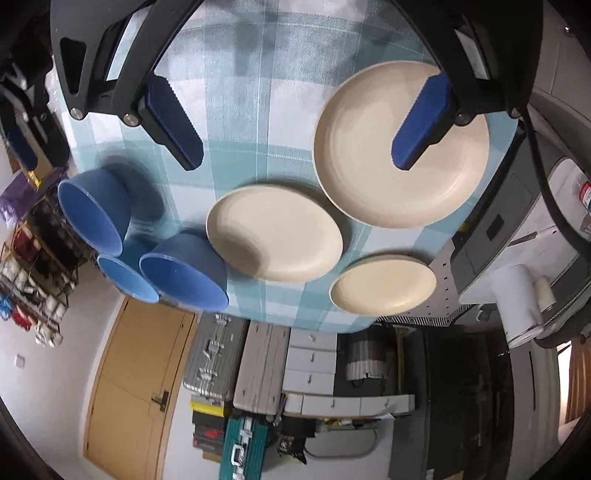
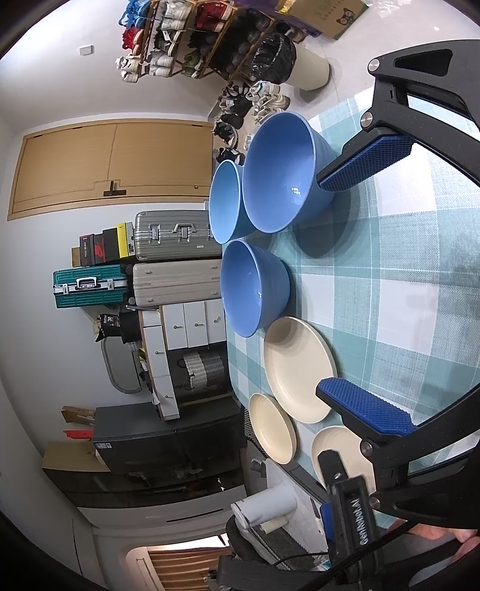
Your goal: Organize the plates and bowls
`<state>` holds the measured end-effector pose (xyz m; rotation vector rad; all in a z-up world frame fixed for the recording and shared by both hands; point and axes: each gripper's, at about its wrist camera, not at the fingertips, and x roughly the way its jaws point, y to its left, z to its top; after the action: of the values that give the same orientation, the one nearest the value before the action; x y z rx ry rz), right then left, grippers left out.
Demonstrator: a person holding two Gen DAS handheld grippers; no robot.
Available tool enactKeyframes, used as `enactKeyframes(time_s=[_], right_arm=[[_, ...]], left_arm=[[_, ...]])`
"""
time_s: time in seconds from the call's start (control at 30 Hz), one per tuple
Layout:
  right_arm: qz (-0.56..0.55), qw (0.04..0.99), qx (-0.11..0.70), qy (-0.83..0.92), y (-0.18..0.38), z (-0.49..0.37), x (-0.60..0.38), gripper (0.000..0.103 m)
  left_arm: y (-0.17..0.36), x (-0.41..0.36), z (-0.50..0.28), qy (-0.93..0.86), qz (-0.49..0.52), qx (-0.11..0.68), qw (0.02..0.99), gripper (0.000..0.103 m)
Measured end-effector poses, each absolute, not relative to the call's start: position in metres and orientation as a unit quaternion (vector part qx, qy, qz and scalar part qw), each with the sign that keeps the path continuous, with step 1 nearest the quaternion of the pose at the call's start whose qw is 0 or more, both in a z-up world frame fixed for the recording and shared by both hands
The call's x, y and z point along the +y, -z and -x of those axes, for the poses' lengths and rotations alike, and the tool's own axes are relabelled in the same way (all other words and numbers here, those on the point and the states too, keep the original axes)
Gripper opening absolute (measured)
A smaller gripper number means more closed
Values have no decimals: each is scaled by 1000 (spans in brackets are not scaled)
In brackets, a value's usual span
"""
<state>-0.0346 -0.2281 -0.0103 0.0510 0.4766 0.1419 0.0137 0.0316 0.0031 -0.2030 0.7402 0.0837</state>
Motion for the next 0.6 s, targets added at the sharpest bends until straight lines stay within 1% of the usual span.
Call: enactKeyframes(time_s=[0.1, 0.33, 0.6], right_arm=[[-27, 969, 236, -73, 10, 35, -227, 102], [-21, 970, 221, -93, 7, 40, -219, 102], [-50, 966, 230, -102, 9, 39, -224, 102]], left_arm=[[-6, 32, -10, -47, 93, 348, 932, 103], [-7, 30, -8, -50, 74, 344, 935, 103], [-8, 38, -5, -33, 100, 331, 938, 103]])
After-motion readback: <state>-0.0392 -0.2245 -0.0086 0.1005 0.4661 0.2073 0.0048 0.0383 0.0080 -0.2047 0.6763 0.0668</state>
